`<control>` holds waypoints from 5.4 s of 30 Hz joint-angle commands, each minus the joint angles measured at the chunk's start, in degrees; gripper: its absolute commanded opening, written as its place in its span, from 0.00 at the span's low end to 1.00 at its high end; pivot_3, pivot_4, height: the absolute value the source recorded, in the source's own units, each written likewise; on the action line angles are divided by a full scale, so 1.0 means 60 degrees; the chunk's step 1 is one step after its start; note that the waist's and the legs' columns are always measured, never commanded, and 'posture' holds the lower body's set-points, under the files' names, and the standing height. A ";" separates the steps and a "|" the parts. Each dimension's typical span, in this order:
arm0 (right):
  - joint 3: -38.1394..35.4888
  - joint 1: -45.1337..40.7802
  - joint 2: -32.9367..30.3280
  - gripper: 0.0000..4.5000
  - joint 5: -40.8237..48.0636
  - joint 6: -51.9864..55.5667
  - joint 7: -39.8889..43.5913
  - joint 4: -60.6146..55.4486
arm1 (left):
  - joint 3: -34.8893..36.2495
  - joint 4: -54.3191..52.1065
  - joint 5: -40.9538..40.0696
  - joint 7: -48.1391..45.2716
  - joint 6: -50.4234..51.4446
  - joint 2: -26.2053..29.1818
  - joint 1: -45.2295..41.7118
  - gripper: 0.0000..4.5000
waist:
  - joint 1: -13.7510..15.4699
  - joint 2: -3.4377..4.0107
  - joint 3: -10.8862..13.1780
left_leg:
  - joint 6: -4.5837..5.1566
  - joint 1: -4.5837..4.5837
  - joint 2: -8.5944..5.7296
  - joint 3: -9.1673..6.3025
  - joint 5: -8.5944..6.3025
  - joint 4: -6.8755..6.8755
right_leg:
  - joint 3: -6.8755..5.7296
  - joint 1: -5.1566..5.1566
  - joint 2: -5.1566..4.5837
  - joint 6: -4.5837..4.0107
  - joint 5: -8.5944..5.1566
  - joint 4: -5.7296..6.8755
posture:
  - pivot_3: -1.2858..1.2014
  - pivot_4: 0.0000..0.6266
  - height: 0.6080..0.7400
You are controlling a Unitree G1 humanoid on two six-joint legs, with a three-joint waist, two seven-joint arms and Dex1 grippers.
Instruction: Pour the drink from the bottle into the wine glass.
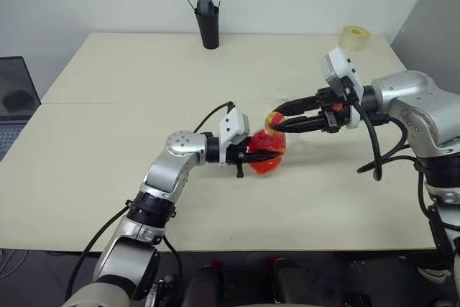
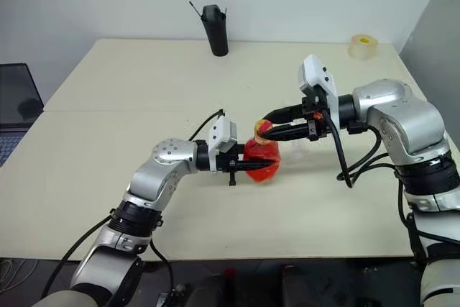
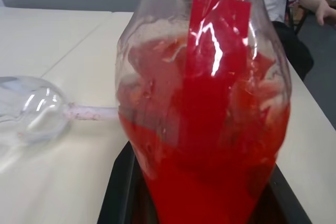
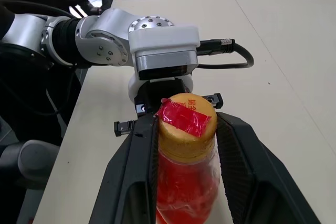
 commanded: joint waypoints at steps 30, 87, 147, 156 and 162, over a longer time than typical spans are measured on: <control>-0.3973 0.2829 0.0973 1.00 0.7912 0.5263 -1.4764 -0.6907 | -0.0186 0.0485 0.0226 0.0548 -0.1187 -0.1039 -0.0330 0.21 | 0.0134 0.0010 0.0005 | 0.0004 -0.0060 -0.0017 -0.0080 0.0003 0.0017 | -0.0030 -0.0007 -0.0006 0.0001 0.0000 -0.0003 | 0.52 0.24 1.00; -0.2194 0.2046 -0.0809 0.99 0.8897 0.3796 -1.3758 -0.5080 | -0.0119 0.0085 0.0337 0.0956 -0.1148 -0.0730 -0.0019 0.20 | 0.0140 0.0010 0.0005 | 0.0007 -0.0067 -0.0011 -0.0079 0.0003 0.0018 | -0.0029 -0.0007 -0.0001 0.0001 0.0000 -0.0009 | 0.52 0.24 1.00; -0.4106 0.2834 0.1460 1.00 0.4970 0.4158 -1.0515 -0.6674 | -0.0299 0.0867 0.0248 0.0641 -0.1630 -0.1338 -0.0545 0.19 | 0.0144 0.0017 0.0006 | 0.0002 -0.0064 -0.0019 -0.0086 0.0006 0.0024 | -0.0033 -0.0008 -0.0004 0.0004 0.0002 0.0002 | 0.52 0.24 1.00; -0.3335 0.3341 0.1612 1.00 0.4057 0.3718 -1.0905 -0.6188 | -0.0274 0.0822 0.0258 0.0607 -0.1627 -0.1372 -0.0507 0.19 | 0.0128 0.0017 0.0005 | 0.0004 -0.0064 -0.0020 -0.0084 0.0005 0.0023 | -0.0030 -0.0008 0.0001 0.0004 0.0002 0.0000 | 0.52 0.24 1.00; -0.3443 0.3476 0.1746 1.00 0.3296 0.3180 -1.0796 -0.5592 | -0.0233 0.0762 0.0250 0.0635 -0.1578 -0.1296 -0.0467 0.19 | 0.0132 0.0019 0.0005 | 0.0003 -0.0062 -0.0019 -0.0083 0.0005 0.0023 | -0.0030 -0.0008 0.0005 0.0004 0.0002 -0.0001 | 0.52 0.24 1.00</control>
